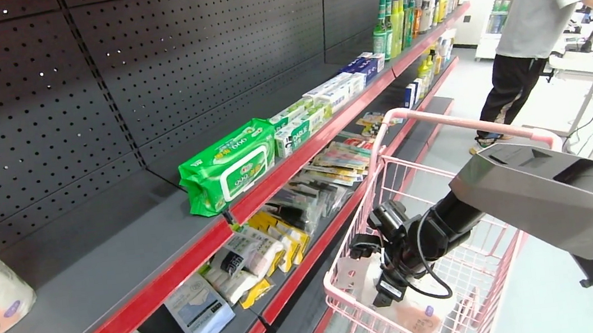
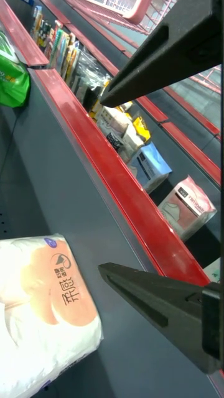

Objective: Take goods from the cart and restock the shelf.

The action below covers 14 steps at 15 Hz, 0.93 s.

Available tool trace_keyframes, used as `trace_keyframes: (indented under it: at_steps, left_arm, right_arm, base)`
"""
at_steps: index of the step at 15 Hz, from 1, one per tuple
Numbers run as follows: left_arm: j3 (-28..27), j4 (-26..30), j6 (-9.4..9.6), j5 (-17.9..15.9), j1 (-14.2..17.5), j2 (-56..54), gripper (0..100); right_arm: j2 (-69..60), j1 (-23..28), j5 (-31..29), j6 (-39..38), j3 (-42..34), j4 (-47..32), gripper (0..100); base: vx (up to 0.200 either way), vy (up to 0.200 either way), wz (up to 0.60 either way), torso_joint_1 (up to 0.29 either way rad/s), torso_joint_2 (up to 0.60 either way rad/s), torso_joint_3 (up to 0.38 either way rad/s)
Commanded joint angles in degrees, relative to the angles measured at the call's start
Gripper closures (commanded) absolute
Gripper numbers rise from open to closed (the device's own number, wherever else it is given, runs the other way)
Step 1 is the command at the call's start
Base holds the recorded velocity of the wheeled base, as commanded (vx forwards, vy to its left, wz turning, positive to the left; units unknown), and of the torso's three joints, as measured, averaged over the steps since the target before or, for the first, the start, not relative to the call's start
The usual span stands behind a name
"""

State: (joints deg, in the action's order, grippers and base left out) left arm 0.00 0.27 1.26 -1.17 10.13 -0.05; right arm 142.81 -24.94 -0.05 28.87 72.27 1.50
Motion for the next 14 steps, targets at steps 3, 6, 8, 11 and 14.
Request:
trace_keyframes:
  at_steps: [3, 6, 8, 11, 14]
  left_arm:
    - [0.0, 0.0, -0.03, 0.0, 0.0, 0.0, 0]
    - [0.0, 0.0, -0.03, 0.0, 0.0, 0.0, 0]
    - [0.0, 0.0, 0.06, -0.1, 0.0, 0.0, 0]
    - [0.0, 0.0, 0.06, 0.0, 0.0, 0.0, 0]
    - [0.0, 0.0, -0.03, 0.0, 0.0, 0.0, 0]
  right_arm:
    - [0.4, 0.0, 0.0, 0.2, 0.2, -0.1, 0]
    - [0.5, 0.2, 1.2, 0.1, 0.4, -0.4, 100]
    - [0.6, 0.2, 1.4, 0.1, 0.5, -0.5, 100]
    - [0.7, 0.2, 1.6, -0.5, 0.9, -0.9, 100]
    - [-0.7, 1.4, 1.7, -3.1, 0.4, -2.1, 100]
  base:
    - [0.000, 0.000, 0.00, 0.000, 0.00, 0.000]
    - [0.000, 0.000, 0.00, 0.000, 0.00, 0.000]
    - [0.000, 0.000, 0.00, 0.000, 0.00, 0.000]
    - [0.000, 0.000, 0.00, 0.000, 0.00, 0.000]
    - [0.000, 0.000, 0.00, 0.000, 0.00, 0.000]
